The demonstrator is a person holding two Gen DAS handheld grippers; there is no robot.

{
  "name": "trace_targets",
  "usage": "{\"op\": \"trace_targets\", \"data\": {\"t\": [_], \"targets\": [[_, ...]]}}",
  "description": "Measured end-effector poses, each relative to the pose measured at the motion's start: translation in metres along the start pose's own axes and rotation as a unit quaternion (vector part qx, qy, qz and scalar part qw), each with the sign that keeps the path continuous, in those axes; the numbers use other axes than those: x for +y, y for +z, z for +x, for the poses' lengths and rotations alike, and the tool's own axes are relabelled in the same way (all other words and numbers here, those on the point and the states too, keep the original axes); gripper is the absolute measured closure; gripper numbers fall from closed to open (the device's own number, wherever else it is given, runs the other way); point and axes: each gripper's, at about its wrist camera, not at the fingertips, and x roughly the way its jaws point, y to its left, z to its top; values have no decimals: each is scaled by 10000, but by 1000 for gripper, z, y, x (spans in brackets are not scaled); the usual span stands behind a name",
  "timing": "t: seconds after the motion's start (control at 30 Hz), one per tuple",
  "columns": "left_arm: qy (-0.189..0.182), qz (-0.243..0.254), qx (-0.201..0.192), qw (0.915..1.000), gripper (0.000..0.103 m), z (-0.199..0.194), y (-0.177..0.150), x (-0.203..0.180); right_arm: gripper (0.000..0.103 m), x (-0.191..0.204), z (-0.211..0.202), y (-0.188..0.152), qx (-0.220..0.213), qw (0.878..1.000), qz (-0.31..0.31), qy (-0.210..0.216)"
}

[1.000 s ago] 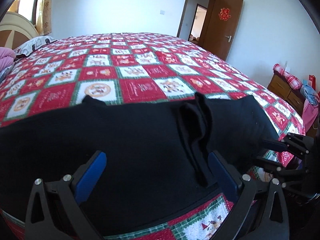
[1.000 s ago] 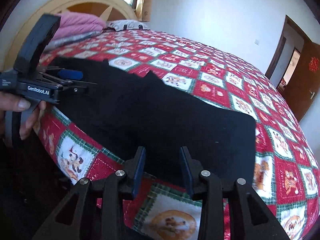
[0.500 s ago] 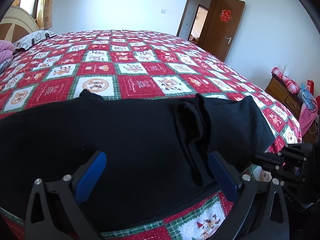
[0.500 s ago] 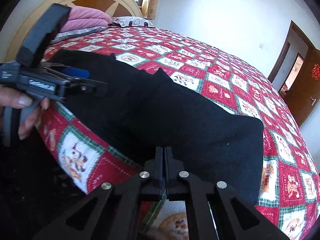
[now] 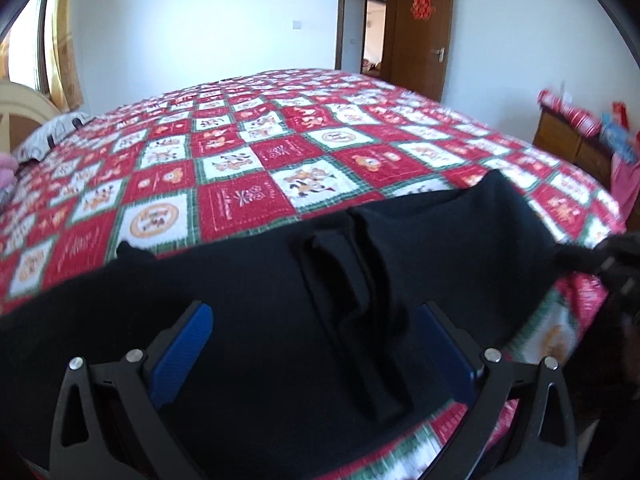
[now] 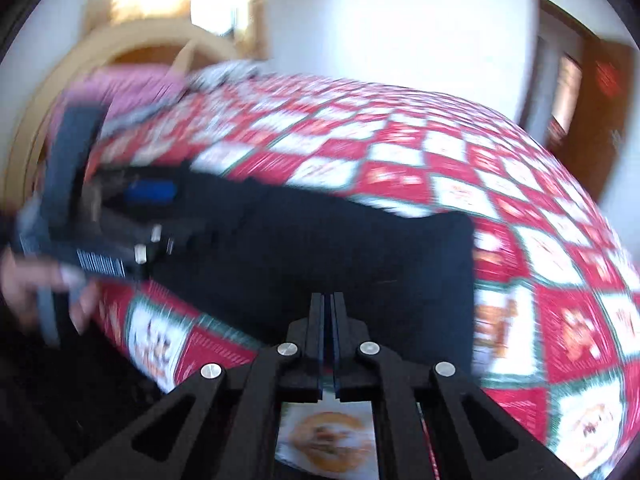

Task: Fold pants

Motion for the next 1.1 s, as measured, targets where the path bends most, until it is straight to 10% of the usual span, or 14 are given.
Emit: {"op": "trace_targets", "data": {"t": [0.2, 0.57, 1.1], "targets": [[441, 289, 302, 9981, 0, 20, 0, -3, 100, -40, 27, -13, 860, 9929, 514, -646], [286, 17, 288, 9992, 0, 16, -3, 4, 100, -35, 16, 33, 39, 9955, 575, -756], [250, -64, 257, 9993, 0, 14, -4, 7, 99, -42, 74, 35, 380, 9914, 576, -1112]]}}
